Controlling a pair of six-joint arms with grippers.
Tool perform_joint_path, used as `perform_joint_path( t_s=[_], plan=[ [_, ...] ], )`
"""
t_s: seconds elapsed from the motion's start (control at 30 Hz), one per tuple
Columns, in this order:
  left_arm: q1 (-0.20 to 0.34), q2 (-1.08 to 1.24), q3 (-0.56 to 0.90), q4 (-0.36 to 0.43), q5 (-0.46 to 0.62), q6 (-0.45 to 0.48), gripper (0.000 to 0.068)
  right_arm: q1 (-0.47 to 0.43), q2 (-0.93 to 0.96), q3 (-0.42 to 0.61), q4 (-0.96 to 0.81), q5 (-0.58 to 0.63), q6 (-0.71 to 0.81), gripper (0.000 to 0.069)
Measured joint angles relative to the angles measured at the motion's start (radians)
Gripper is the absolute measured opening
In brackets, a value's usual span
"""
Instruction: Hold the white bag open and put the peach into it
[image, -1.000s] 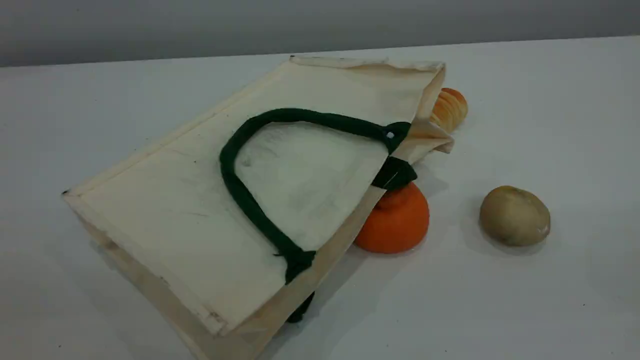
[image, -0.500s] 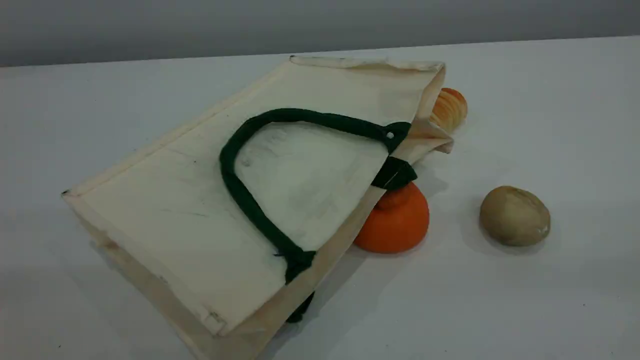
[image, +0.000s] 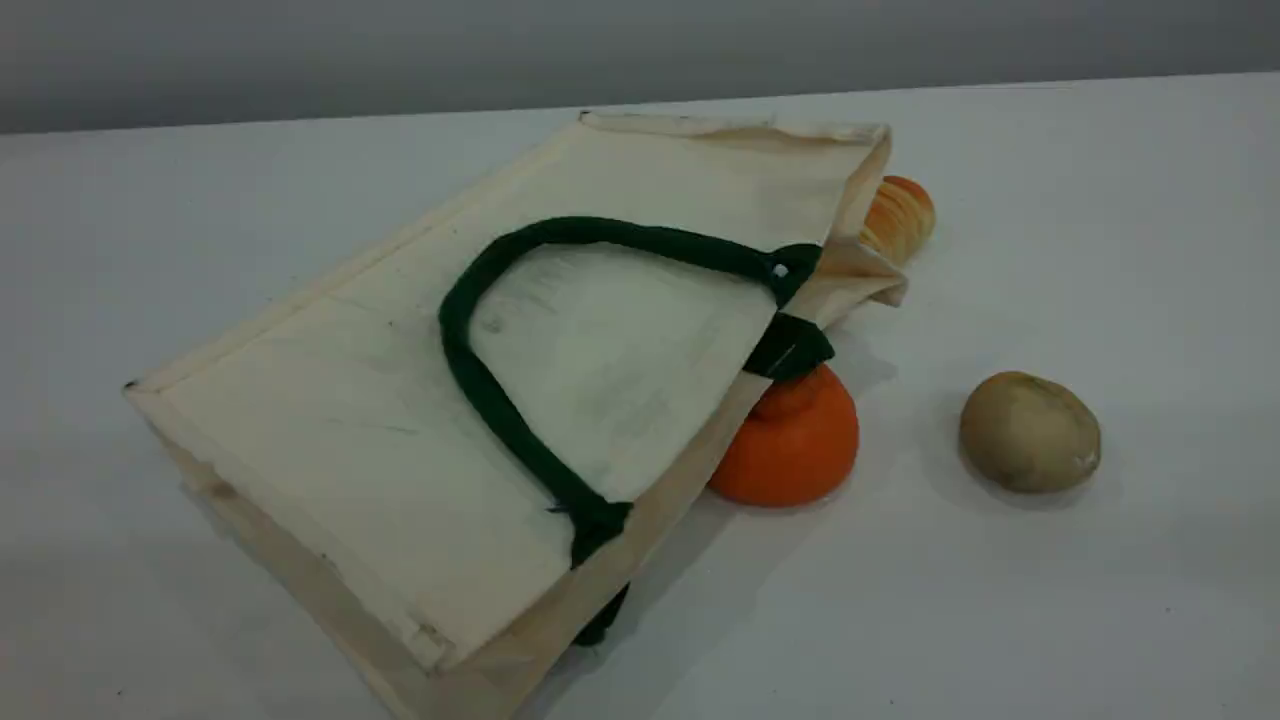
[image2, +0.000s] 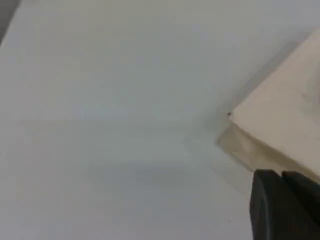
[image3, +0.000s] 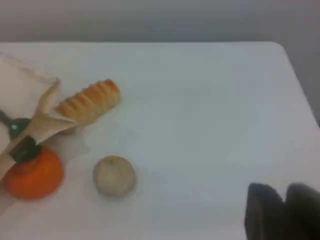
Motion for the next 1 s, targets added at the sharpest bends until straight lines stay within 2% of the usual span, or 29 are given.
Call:
perform_joint_path(
  t_s=[0.4, 1.0],
  plan=[
    [-0.001, -0.047, 0.000, 0.000, 0.000, 0.002, 0.0078, -0.031, 0.000, 0.000, 0.000, 0.000, 0.002, 0.0083],
    [-0.002, -0.046, 0.000, 0.000, 0.000, 0.003, 0.0102, -0.028, 0.000, 0.000, 0.000, 0.000, 0.000, 0.0086]
  ],
)
